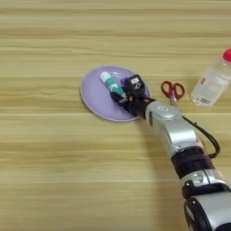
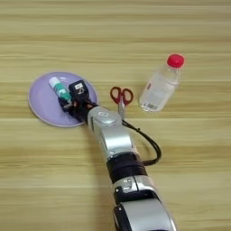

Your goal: Move the objects on the table

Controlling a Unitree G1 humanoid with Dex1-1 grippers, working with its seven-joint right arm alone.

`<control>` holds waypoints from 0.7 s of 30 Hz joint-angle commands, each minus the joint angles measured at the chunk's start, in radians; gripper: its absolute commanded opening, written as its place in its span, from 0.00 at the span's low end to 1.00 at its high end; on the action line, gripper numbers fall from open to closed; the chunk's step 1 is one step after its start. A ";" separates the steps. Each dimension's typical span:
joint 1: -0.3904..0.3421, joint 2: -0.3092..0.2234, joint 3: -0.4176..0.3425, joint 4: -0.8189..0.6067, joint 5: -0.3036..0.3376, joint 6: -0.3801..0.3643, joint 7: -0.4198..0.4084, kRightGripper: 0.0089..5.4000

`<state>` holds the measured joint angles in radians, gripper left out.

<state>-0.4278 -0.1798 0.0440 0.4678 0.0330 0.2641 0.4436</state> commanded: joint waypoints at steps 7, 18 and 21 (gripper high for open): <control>-0.042 -0.014 -0.020 -0.107 0.019 -0.002 -0.006 0.31; 0.033 -0.025 -0.028 -0.178 0.033 0.047 0.003 0.31; 0.054 -0.029 -0.026 -0.222 0.035 0.058 0.001 0.31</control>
<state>-0.3419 -0.1859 0.0306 0.3269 0.0593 0.3249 0.4517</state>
